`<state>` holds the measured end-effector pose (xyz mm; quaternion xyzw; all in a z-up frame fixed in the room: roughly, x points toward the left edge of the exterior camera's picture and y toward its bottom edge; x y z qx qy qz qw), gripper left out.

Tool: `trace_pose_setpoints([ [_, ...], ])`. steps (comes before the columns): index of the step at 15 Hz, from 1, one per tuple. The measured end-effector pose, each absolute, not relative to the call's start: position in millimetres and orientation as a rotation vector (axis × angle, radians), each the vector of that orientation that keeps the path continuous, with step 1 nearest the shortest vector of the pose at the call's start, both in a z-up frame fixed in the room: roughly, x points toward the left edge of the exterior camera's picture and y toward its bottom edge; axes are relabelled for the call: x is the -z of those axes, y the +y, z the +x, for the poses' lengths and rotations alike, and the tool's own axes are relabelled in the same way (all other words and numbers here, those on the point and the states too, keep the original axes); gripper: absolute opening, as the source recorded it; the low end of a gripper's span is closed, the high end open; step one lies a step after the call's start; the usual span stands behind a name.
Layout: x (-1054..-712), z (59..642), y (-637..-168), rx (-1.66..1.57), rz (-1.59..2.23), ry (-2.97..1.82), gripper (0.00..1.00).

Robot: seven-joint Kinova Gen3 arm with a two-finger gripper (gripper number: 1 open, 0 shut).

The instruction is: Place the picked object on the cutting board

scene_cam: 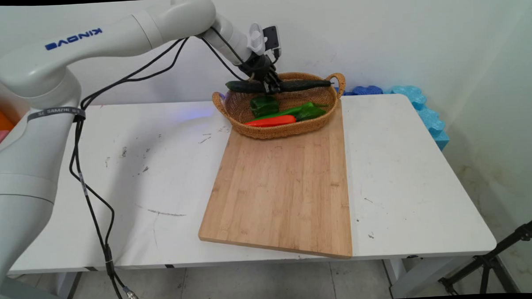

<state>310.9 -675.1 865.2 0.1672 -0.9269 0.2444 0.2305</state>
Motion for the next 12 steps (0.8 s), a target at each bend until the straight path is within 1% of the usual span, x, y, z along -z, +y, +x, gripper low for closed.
trace_pose_setpoints([
  [6, -896, 318, -659, -0.675, 0.433, -2.534, 0.0],
  [12, -931, 328, -627, -0.673, 0.412, -2.517, 0.0],
])
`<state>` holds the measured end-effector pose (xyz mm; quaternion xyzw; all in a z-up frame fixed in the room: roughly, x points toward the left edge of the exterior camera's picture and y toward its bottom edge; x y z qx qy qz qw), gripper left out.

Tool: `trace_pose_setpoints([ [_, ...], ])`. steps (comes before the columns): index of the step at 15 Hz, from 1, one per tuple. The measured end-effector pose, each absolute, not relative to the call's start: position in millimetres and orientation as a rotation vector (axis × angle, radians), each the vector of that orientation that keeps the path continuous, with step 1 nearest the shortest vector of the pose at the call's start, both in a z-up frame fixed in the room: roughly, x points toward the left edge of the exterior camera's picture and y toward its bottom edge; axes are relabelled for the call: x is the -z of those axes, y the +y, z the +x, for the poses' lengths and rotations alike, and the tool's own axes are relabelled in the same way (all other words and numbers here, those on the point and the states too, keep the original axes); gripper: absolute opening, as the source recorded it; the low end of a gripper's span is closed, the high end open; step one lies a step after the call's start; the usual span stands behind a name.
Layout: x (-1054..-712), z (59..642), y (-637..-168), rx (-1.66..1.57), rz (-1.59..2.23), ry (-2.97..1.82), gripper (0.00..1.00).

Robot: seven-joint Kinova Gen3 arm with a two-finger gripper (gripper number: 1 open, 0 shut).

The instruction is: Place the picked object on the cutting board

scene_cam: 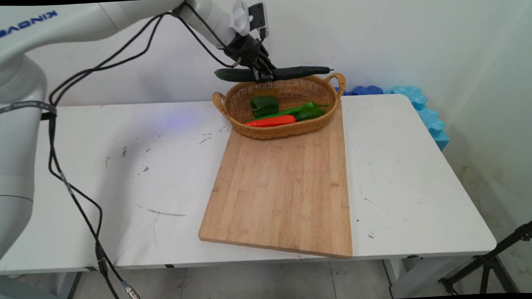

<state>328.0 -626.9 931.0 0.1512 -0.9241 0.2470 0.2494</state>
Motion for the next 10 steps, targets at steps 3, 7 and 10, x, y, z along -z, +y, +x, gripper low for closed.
trace_pose_setpoints([
  [3, -946, 332, -606, -0.654, 0.414, -2.507, 0.0],
  [7, -965, 335, -569, -0.598, 0.431, -2.493, 0.0],
  [10, -974, 336, -540, -0.539, 0.446, -2.488, 0.0],
])
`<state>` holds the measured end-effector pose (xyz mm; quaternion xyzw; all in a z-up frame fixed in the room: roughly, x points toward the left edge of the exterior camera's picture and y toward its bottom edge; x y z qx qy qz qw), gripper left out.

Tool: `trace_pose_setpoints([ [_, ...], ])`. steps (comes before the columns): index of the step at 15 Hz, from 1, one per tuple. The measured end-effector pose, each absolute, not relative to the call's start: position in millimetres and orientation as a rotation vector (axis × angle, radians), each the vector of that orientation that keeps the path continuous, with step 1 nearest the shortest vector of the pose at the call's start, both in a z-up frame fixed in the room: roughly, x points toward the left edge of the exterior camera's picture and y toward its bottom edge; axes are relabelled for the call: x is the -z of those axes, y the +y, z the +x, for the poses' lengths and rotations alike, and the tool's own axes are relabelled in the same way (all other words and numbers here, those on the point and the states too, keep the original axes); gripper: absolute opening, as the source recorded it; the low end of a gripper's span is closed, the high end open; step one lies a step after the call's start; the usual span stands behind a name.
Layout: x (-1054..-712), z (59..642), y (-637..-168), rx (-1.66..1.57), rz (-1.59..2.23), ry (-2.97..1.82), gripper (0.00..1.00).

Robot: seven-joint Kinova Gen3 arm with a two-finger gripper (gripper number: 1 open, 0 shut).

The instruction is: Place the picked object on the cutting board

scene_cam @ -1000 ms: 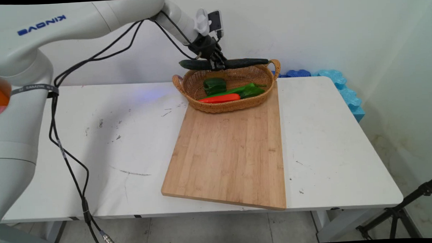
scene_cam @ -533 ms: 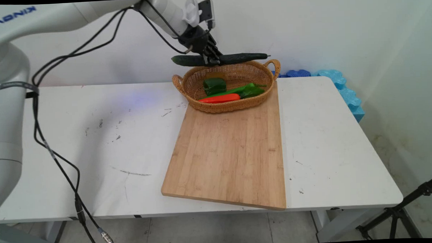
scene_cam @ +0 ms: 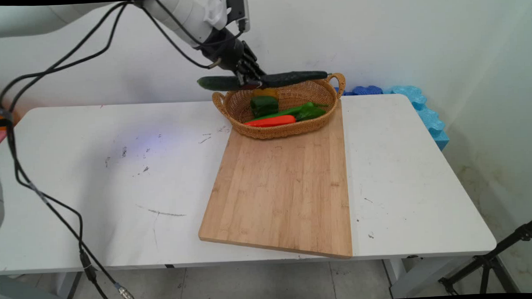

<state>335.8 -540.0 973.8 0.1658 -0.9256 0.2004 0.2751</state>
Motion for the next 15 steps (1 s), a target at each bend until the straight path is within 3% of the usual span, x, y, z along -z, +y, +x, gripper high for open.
trace_pose_setpoints([
  [7, -977, 333, -475, -0.371, 0.483, -2.482, 0.0],
  [15, -953, 320, -416, -0.181, 0.535, -2.472, 0.0],
])
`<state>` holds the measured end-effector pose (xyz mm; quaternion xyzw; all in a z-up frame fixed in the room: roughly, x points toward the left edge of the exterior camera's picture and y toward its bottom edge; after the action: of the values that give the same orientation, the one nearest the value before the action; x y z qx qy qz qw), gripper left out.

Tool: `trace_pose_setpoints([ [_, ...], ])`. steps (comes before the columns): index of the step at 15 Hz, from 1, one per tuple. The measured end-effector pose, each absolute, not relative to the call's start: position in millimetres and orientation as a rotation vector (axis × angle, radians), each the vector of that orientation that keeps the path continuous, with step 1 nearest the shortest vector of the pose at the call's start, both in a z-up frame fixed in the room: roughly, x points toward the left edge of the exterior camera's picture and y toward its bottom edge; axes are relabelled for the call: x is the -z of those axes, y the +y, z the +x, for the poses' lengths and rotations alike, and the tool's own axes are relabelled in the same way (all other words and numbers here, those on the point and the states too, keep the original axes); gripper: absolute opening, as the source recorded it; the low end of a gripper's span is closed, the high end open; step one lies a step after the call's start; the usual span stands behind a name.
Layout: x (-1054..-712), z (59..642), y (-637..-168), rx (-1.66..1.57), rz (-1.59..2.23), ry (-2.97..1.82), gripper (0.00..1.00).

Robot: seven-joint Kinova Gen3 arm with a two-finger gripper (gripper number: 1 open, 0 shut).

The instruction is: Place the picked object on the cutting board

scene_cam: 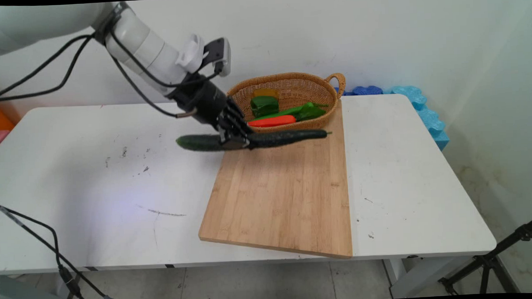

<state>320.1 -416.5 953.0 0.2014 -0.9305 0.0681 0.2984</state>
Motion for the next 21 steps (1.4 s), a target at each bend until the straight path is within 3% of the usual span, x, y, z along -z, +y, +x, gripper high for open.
trace_pose_setpoints([
  [21, -840, 260, -376, 0.022, 0.533, -2.492, 0.0],
])
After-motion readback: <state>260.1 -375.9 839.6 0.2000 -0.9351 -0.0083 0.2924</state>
